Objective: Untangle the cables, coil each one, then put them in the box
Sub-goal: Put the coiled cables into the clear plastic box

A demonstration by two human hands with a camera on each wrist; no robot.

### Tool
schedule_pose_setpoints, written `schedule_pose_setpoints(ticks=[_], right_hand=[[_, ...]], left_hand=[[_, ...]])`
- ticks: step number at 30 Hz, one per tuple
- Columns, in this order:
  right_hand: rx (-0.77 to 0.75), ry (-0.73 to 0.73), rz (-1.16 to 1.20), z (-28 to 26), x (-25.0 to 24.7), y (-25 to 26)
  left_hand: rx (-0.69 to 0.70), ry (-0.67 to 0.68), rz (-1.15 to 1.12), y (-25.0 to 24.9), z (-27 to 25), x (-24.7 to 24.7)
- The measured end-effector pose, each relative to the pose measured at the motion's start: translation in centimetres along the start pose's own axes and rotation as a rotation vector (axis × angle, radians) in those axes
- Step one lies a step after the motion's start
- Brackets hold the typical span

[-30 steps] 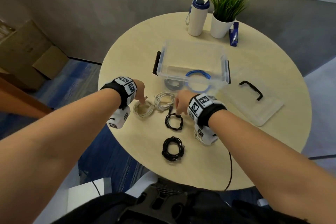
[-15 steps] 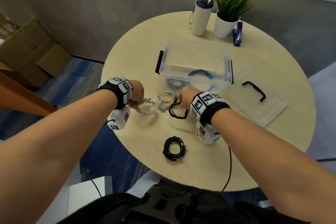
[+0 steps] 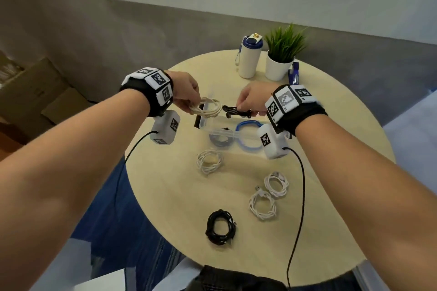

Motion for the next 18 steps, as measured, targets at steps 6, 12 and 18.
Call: schedule_pose_setpoints(ticks=[6, 12, 18], right_hand=[[0.14, -0.064, -0.019, 2.7, 0.5, -2.6], [0.326, 0.112, -0.201, 7.9, 1.4, -7.2], [0.351, 0.252, -0.443, 11.5, 1.7, -9.5]], left_hand=[[0.052, -0.121, 0.285, -2.0, 4.0, 2.6], [-0.046, -0.08, 0.65, -3.0, 9.9, 4.6], [-0.324, 0.131, 0.957, 3.9, 27.4, 6.3]])
Point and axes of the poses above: each hand's wrist, its own z-axis towards the middle knuckle, its own x-axis out of the palm, y = z × x, the point moved 3 cm from there along z, towards the middle knuckle, and after that the axes turned 11 degrees about y, right-handed, at the moved point
